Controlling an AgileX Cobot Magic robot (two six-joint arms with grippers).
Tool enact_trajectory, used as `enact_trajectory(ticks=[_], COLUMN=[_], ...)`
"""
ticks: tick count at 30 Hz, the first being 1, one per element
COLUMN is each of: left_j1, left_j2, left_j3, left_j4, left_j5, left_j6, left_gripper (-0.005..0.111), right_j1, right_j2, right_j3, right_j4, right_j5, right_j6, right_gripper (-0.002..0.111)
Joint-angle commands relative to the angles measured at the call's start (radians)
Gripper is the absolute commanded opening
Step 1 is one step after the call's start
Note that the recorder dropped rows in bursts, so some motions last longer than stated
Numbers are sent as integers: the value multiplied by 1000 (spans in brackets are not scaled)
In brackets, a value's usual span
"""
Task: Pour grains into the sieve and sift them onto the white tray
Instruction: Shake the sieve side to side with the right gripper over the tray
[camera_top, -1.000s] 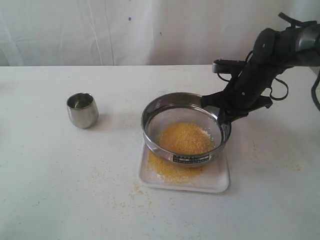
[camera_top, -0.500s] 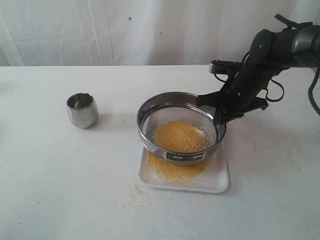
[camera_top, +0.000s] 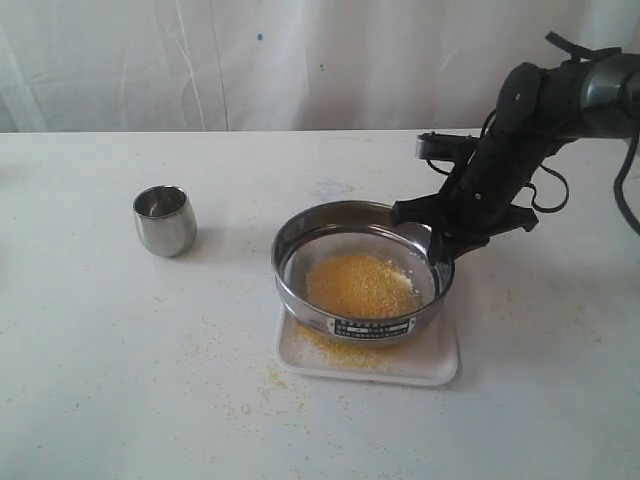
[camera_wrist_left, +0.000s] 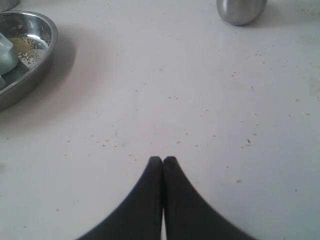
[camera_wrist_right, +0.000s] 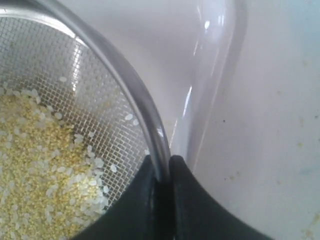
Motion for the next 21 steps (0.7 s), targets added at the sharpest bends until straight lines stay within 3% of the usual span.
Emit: enact_trajectory(ticks=[1,4,7,10,13,18,21], left_j1=[4,4,4,4,4,4,4], left_j2=[-4,-4,-4,-4,-4,-4,-4], left_j3=[3,3,3,3,3,3,3], left_j4=[-4,-4,-4,-4,-4,-4,-4], left_j5=[24,24,24,24,24,24,24], left_j6=[2,2,2,2,2,2,2], left_gripper=[0,0,0,0,0,0,0], right_j1=[-1,-6,12,14,16,12,14], right_j2=[-29,-29,-30,-30,-42,-43,-55], right_j3=[1,4,22,17,10,19,19], right_j4=[27,24,24,10,9,-20,2], right_j5=[114,-108,89,-183,-38,-219,-19], right_j6=[-7,-26,-7,-15,71,97,96], right_gripper=[0,0,0,0,0,0,0])
